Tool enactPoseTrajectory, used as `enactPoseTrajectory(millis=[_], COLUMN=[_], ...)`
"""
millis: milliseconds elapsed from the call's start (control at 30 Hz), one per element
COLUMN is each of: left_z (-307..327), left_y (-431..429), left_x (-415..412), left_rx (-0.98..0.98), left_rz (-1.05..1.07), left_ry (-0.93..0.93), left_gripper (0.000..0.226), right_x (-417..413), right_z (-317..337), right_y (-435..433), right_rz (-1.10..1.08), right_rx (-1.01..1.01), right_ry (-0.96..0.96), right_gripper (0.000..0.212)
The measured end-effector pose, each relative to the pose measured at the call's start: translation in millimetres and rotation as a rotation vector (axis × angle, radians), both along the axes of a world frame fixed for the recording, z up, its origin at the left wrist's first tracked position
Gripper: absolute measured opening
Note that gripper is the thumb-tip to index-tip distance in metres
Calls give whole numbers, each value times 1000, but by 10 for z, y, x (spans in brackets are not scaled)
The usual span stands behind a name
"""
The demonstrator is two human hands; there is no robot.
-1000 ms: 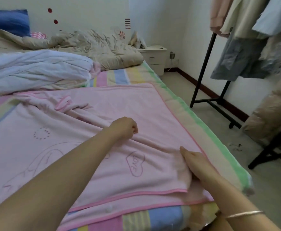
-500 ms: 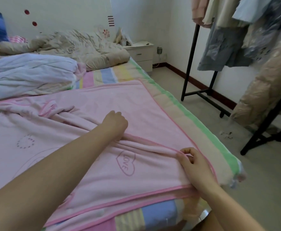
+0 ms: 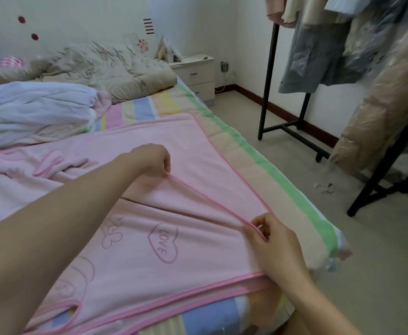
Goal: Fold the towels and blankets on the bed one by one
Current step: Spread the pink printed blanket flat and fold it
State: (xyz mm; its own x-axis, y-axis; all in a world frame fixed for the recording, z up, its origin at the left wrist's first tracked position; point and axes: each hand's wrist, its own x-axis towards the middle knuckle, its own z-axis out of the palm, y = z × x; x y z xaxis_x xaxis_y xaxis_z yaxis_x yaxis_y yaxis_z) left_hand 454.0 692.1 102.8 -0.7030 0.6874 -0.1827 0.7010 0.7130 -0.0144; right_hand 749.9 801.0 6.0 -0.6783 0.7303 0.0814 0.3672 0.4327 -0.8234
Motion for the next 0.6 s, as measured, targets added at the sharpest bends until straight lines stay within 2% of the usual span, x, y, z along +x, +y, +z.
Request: enactPoseTrajectory(millis=[100, 167, 400, 600], left_z=[-137, -210, -616, -948], left_y=[402, 702, 1396, 1431], left_x=[58, 158, 375, 345], left_rx=[323, 417, 444, 502], left_rz=[1, -41, -115, -126], left_ry=[204, 280, 357, 190], left_gripper=[11, 16, 22, 23], right_x=[25, 46, 178, 182], right_z=[-9, -20, -37, -25], right_y=[30, 70, 381, 430], right_rz=[13, 16, -49, -63], right_rx=[73, 84, 113, 145], right_ry=[-20, -26, -78, -226], right_gripper=[16, 17, 15, 22])
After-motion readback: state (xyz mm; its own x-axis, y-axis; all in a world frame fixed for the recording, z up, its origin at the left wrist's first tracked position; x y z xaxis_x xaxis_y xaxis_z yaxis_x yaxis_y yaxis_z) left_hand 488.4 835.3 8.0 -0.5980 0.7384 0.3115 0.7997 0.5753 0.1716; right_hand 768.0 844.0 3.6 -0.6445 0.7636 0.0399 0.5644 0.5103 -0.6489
